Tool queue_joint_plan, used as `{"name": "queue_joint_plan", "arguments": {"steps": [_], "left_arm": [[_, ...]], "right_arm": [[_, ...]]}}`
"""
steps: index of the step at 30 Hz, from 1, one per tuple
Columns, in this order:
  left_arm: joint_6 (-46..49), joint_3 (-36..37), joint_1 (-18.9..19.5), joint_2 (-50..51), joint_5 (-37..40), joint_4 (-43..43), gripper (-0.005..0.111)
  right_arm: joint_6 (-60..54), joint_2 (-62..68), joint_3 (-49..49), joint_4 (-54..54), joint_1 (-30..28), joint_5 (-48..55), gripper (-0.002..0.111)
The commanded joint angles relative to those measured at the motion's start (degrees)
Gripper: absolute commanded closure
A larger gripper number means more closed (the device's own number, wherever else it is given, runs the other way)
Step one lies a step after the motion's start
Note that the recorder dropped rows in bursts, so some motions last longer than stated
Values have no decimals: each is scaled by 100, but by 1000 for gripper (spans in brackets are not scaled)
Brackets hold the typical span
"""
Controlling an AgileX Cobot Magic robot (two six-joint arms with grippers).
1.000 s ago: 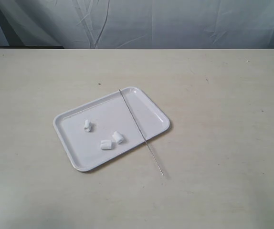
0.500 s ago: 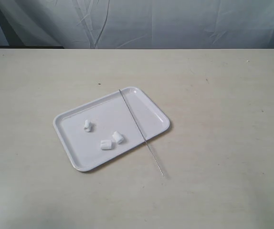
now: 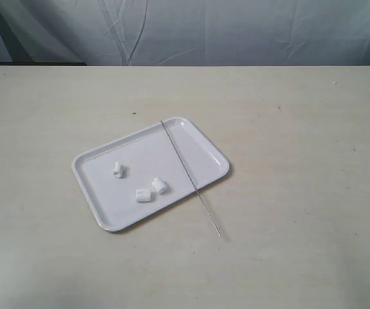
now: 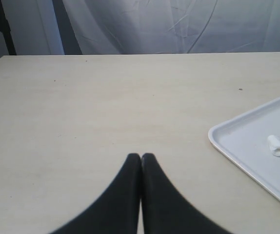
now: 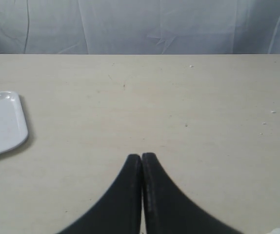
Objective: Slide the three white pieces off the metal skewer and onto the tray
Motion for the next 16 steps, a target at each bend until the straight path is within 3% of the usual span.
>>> {"name": "queue_joint_plan", "arguments": {"steps": [1, 16], "left_arm": [[-11, 9, 8, -29, -22, 3, 107], [-1075, 9, 8, -29, -22, 629, 107]], "right_arm": [[-35, -37, 11, 25, -36, -15, 108], [-35, -37, 11, 25, -36, -26, 108]]}}
